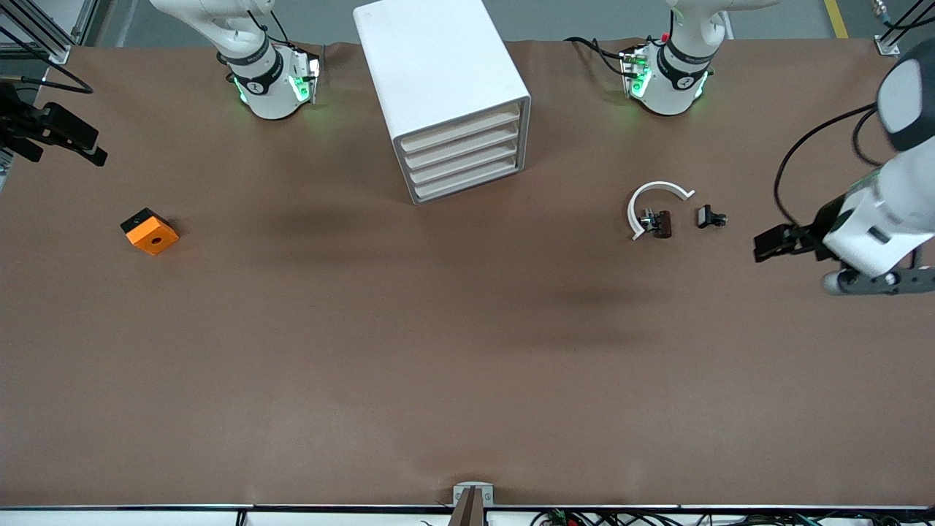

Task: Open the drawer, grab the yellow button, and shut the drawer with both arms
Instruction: 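Reach the left gripper toward the white cabinet's drawer handle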

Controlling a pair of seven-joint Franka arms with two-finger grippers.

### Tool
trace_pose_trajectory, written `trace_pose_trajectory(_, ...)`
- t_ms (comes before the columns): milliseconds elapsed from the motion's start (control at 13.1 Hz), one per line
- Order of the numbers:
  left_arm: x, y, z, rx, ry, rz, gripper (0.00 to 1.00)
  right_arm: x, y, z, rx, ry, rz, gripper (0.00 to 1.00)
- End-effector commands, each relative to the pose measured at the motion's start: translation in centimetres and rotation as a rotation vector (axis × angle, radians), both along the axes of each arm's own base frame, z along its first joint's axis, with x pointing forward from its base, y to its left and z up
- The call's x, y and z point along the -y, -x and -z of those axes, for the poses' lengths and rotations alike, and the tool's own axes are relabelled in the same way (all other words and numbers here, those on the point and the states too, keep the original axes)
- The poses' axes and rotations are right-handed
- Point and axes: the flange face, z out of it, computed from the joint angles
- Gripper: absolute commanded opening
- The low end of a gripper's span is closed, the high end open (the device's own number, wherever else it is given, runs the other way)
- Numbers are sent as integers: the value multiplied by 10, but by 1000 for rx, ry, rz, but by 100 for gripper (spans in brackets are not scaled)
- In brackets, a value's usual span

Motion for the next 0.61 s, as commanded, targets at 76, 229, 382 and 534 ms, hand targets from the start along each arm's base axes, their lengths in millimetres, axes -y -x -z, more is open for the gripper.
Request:
trace_pose_trajectory(76,80,-5,37,-39,-33,-218,100,4,5,-2,3,0,-7,100)
trace_pose_trajectory(229,117,-1,64,-76,-63,-341,100,4,5,-2,3,0,-7,100)
trace_pose_trajectory(382,150,9,89,-115,-106,-458,100,4,3,-7,16,1,6,100)
trace_pose_trajectory(534,186,26,106,-140,-158,-571,100,7,-7,-11,24,2,3,100)
